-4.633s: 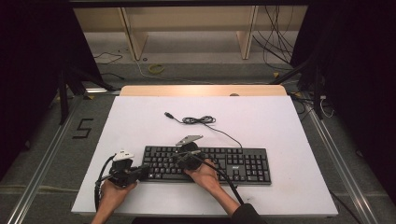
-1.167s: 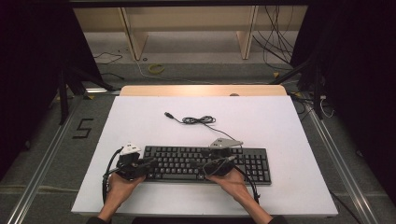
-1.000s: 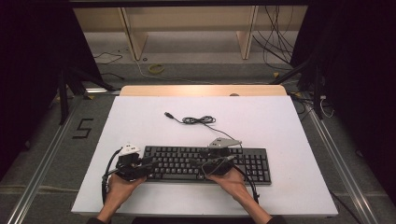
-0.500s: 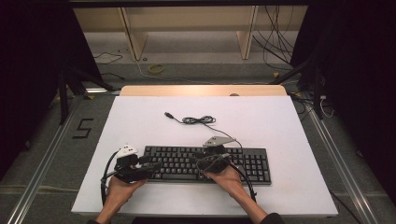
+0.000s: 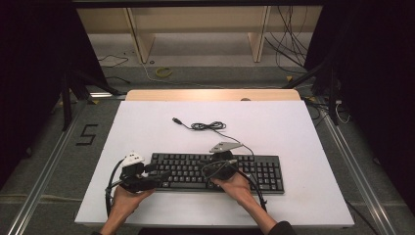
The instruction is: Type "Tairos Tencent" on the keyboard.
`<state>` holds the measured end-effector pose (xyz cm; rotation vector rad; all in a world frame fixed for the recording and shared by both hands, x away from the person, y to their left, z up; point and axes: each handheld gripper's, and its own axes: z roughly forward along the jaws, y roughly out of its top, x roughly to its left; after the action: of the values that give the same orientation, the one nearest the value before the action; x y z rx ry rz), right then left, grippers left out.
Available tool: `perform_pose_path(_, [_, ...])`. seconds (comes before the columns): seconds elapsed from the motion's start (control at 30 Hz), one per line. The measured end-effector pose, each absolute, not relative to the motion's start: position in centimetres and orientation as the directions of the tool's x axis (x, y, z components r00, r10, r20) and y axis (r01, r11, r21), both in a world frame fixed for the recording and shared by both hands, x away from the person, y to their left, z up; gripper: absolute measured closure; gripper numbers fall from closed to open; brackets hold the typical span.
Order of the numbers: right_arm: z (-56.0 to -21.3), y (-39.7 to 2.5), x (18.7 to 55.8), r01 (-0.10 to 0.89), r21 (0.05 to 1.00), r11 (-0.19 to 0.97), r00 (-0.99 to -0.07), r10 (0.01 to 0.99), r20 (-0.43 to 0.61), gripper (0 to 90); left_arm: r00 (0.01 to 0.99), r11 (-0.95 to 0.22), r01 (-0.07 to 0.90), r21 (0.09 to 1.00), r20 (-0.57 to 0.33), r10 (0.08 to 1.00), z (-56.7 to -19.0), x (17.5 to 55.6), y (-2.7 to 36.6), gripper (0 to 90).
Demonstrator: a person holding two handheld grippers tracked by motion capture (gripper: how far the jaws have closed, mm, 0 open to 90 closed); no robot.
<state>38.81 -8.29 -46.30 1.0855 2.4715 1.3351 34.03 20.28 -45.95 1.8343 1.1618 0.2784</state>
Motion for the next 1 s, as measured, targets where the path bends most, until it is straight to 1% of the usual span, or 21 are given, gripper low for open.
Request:
perform_pose_path(0.03, [-46.4, -8.1, 38.9, 0.529, 0.768, 0.36, -0.735, 0.646, 0.204, 87.9, 0.531, -0.134, 0.597, 0.791, -0.264, 0.805, -45.9, 34.0, 20.3, 30.9])
perform_pose_path(0.1, [-46.5, -8.0, 39.0, 0.534, 0.764, 0.362, -0.732, 0.65, 0.203, 89.5, 0.531, -0.134, 0.597, 0.791, -0.264, 0.805, -45.9, 34.0, 20.3, 30.3])
perform_pose_path(0.2, [-46.6, -7.9, 39.1, 0.535, 0.76, 0.37, -0.73, 0.655, 0.195, 90.0, 0.535, -0.136, 0.593, 0.793, -0.262, 0.803, -45.9, 33.9, 20.3, 30.0])
perform_pose_path(0.53, [-46.7, -7.8, 39.2, 0.538, 0.756, 0.373, -0.728, 0.658, 0.193, 90.0, 0.536, -0.134, 0.591, 0.796, -0.262, 0.803, -45.8, 33.7, 20.4, 29.3])
perform_pose_path(0.57, [-47.1, -7.7, 39.5, 0.55, 0.743, 0.382, -0.718, 0.67, 0.187, 90.0, 0.536, -0.134, 0.591, 0.796, -0.262, 0.803, -45.8, 33.7, 20.4, 29.3])
perform_pose_path(0.83, [-47.1, -7.7, 39.5, 0.55, 0.743, 0.382, -0.718, 0.67, 0.187, 90.0, 0.54, -0.139, 0.589, 0.796, -0.26, 0.801, -45.9, 33.6, 20.2, 28.6])
perform_pose_path(0.9, [-47.4, -7.5, 39.7, 0.564, 0.725, 0.395, -0.709, 0.682, 0.18, 90.0, 0.542, -0.139, 0.588, 0.797, -0.26, 0.799, -45.9, 33.6, 20.3, 28.4])
perform_pose_path(1.0, [-47.6, -7.5, 39.8, 0.561, 0.724, 0.401, -0.71, 0.683, 0.172, 90.0, 0.542, -0.137, 0.587, 0.798, -0.262, 0.798, -45.9, 33.6, 20.3, 28.1])
